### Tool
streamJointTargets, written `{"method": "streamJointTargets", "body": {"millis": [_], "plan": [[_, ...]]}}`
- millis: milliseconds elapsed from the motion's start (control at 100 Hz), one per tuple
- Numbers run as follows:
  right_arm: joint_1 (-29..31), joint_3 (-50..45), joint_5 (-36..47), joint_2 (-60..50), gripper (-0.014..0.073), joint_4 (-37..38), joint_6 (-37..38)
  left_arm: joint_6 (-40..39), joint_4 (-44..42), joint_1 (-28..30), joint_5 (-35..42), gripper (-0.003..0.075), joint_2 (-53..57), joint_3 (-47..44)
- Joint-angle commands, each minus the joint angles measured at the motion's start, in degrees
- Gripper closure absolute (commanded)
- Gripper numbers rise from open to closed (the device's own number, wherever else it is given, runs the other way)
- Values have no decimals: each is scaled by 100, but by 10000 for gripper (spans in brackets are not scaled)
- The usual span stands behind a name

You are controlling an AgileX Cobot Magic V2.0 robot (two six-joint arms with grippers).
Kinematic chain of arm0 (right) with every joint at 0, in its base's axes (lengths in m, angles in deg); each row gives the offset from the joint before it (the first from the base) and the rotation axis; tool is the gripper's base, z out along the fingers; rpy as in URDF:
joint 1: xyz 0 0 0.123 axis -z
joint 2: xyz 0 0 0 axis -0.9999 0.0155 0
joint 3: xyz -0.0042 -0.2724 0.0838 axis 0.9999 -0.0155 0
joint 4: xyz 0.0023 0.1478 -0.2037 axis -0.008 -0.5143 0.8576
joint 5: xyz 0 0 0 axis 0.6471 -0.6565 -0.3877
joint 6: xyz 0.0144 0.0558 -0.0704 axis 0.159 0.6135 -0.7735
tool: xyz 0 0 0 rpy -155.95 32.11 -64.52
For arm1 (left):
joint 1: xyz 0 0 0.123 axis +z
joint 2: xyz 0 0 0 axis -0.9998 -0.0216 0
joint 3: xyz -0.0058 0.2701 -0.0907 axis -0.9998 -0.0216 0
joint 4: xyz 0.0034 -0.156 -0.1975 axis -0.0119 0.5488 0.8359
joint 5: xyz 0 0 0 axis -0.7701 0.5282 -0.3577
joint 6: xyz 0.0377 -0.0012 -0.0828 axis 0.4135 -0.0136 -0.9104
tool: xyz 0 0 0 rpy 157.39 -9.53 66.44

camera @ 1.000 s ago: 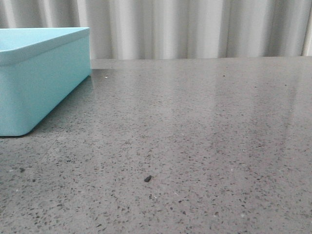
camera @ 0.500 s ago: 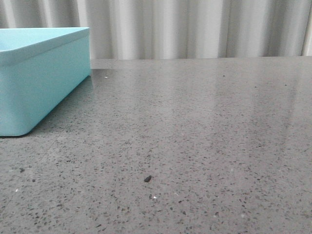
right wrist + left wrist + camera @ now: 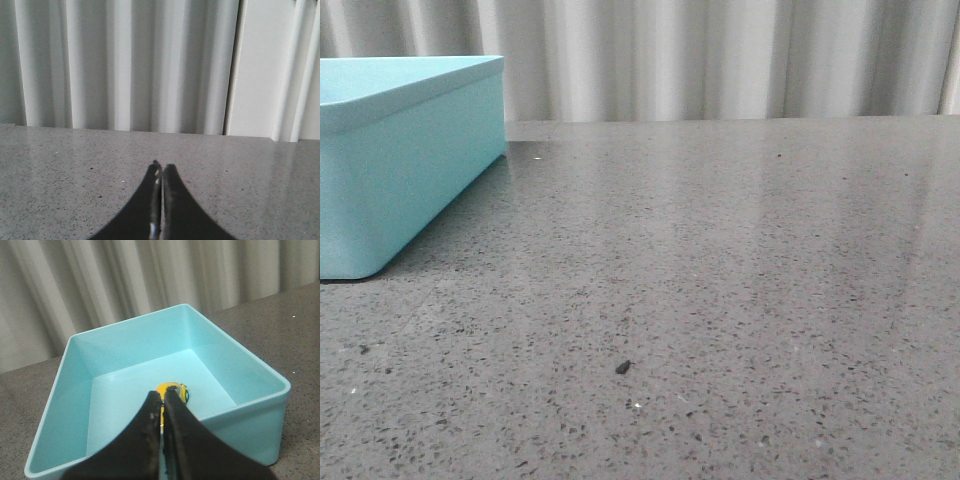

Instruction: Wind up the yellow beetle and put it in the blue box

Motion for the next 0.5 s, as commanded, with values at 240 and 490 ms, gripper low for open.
{"method": "streamJointTargets", "body": {"millis": [240,490], "plan": [[26,148,502,18,662,33,-51,-77,108,8,458,741,-46,142],[26,148,502,18,662,33,-51,-77,108,8,508,741,-46,103]]}}
